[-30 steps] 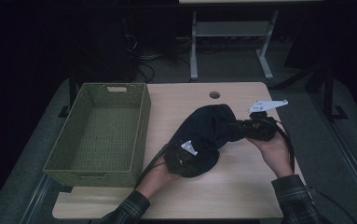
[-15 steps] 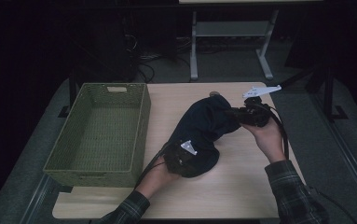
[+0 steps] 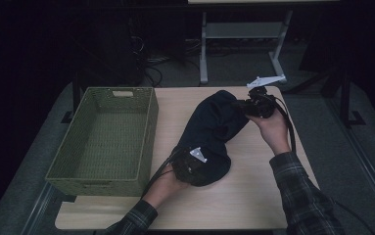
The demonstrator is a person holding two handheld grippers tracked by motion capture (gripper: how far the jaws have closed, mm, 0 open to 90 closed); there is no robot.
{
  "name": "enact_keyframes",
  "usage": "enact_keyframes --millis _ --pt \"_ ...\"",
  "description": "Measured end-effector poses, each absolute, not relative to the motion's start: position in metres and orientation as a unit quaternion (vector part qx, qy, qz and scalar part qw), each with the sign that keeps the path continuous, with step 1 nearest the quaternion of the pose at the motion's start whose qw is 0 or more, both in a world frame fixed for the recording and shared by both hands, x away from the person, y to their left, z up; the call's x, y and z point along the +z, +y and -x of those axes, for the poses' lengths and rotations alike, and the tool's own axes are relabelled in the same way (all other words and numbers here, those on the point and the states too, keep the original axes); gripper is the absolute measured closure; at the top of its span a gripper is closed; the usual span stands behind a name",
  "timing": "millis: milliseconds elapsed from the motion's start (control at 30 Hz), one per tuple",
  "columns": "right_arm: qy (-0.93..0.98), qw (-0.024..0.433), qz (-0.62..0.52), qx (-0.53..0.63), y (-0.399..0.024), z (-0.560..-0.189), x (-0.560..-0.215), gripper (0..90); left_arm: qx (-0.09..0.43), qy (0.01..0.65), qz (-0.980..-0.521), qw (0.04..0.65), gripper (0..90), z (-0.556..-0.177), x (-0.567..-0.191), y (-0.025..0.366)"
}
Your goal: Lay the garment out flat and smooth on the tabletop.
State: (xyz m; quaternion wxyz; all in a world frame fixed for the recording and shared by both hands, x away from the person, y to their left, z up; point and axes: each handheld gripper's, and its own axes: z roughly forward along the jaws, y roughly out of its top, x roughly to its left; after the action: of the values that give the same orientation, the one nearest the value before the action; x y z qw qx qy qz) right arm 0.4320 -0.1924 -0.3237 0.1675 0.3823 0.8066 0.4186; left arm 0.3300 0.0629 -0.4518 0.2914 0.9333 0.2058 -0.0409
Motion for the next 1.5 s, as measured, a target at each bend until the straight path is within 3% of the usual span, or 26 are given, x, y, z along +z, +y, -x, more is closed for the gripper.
enact_keyframes --millis 533,1300,1367,1433,1500 --pt "0.802 0.166 -0.405 0.407 -0.178 -0.478 -0.337 79.2 -0.046 0.205 -0.933 0.291 90.0 -0.331 -0.452 0.064" --pt "0.801 0.135 -0.452 0.368 -0.154 -0.528 -0.396 79.0 -0.055 0.204 -0.932 0.293 90.0 -0.333 -0.452 0.065" --pt "0.801 0.135 -0.455 0.365 -0.154 -0.530 -0.400 75.8 -0.057 0.204 -0.932 0.294 90.0 -0.333 -0.452 0.065" --pt "0.793 0.141 -0.461 0.373 -0.155 -0.530 -0.401 65.0 -0.057 0.203 -0.932 0.294 90.0 -0.333 -0.452 0.065" --pt "0.791 0.141 -0.461 0.376 -0.156 -0.530 -0.400 63.4 -0.057 0.202 -0.933 0.294 90.0 -0.334 -0.452 0.065"
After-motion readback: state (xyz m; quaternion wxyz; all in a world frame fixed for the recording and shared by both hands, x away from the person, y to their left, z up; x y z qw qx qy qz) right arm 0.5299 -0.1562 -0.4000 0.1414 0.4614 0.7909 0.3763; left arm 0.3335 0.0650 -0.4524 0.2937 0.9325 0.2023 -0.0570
